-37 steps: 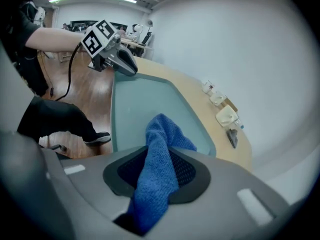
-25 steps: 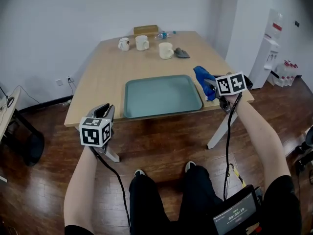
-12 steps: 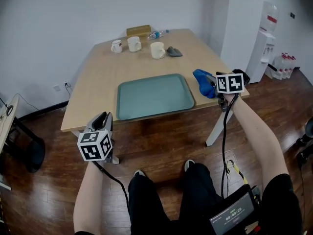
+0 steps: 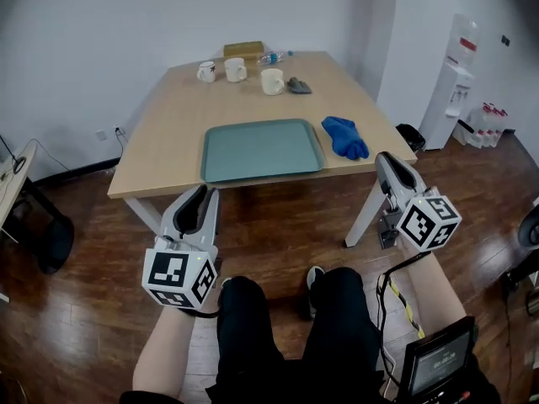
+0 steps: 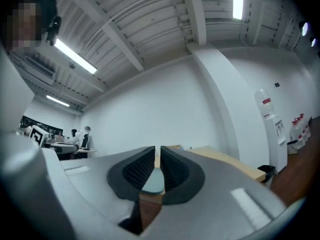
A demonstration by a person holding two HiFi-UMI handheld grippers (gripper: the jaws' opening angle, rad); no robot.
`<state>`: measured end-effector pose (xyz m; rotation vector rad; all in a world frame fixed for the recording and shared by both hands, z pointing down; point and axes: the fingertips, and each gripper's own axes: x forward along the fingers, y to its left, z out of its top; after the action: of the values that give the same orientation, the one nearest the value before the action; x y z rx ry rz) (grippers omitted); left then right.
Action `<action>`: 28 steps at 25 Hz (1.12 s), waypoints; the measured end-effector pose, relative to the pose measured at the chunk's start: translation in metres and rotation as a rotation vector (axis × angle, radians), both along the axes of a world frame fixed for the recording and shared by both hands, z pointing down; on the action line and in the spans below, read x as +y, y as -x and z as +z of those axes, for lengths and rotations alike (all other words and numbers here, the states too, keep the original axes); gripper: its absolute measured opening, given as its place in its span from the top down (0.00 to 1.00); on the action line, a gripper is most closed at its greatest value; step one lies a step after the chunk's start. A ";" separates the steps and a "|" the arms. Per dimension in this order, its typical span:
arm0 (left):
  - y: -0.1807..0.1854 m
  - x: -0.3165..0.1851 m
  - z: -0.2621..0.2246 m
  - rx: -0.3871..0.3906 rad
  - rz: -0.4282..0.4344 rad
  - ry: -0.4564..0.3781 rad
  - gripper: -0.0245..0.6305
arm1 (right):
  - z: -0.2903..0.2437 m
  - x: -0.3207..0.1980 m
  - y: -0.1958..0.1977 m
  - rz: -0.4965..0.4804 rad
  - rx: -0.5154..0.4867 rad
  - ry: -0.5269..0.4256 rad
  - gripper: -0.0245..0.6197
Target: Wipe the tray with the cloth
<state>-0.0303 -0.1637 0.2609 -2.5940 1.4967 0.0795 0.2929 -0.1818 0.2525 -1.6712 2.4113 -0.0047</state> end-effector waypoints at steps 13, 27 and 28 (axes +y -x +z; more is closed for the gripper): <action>-0.031 0.124 0.001 -0.001 -0.063 -0.162 0.86 | 0.035 0.132 0.088 0.007 0.105 -0.140 0.90; -0.009 0.151 0.014 -0.005 -0.097 -0.133 0.86 | 0.050 0.159 0.116 0.010 0.163 -0.128 0.90; -0.008 0.152 0.014 -0.005 -0.098 -0.133 0.86 | 0.050 0.160 0.117 0.011 0.168 -0.131 0.90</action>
<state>-0.0219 -0.0120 0.2744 -2.4126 1.5572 0.1565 0.1755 -0.0216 0.3023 -1.6870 2.4602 0.2996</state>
